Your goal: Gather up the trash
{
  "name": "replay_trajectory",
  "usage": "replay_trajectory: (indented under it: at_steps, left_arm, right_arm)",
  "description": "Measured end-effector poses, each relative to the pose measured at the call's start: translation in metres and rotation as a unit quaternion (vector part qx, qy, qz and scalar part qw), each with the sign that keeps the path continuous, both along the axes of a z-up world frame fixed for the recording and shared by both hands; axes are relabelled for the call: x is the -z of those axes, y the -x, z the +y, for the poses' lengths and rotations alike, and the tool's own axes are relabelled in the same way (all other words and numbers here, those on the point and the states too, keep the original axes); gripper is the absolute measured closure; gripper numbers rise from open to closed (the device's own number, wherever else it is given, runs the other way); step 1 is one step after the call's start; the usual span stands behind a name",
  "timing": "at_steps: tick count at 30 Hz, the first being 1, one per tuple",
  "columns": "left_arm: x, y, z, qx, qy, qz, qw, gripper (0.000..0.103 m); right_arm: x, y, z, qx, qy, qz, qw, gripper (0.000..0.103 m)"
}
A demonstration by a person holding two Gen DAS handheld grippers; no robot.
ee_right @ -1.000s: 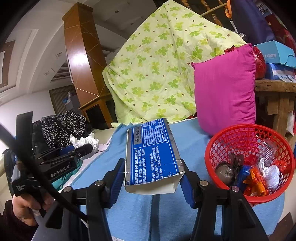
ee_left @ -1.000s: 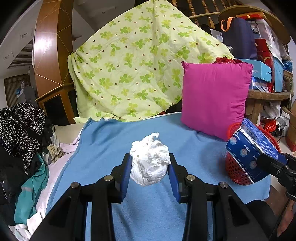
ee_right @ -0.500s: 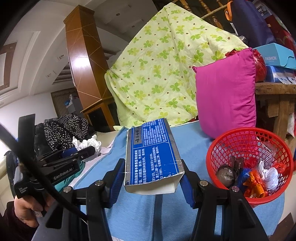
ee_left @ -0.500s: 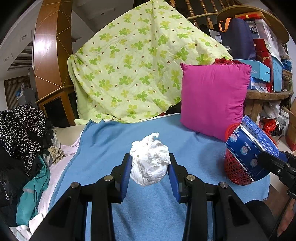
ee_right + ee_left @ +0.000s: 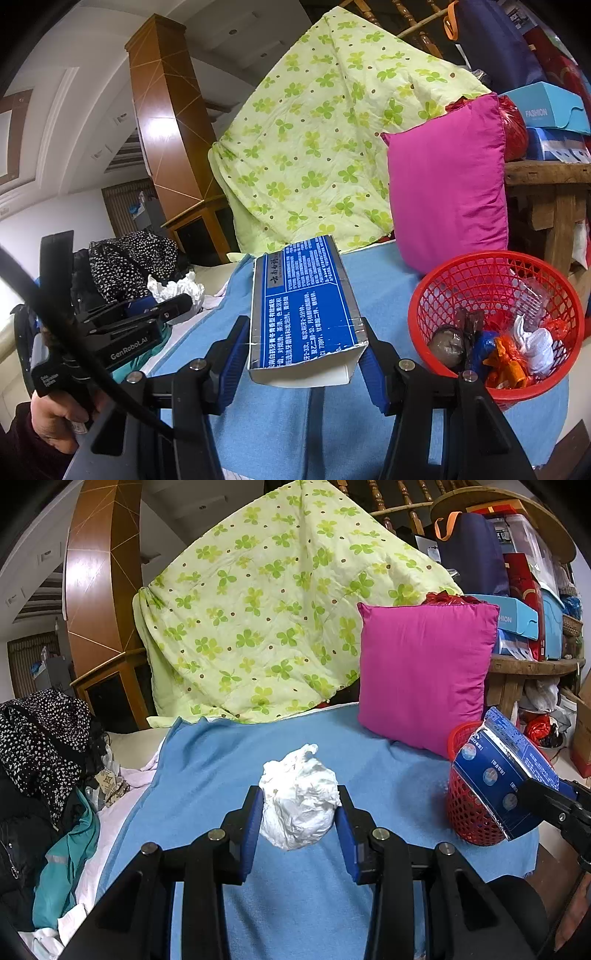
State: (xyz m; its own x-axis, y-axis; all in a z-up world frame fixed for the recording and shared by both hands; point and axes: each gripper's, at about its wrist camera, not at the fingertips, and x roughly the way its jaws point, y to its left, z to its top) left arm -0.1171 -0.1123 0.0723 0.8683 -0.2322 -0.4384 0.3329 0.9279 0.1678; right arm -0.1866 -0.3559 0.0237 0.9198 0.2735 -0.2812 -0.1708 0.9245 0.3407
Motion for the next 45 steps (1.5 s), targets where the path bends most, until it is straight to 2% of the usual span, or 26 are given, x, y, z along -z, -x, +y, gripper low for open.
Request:
replay_trajectory:
  at_steps: [45]
  left_arm:
    - [0.0, 0.007, -0.008, 0.024, -0.013, -0.006, 0.9996, 0.063]
  right_arm:
    - [0.0, 0.03, 0.003, 0.028, -0.027, -0.018, 0.999, 0.044]
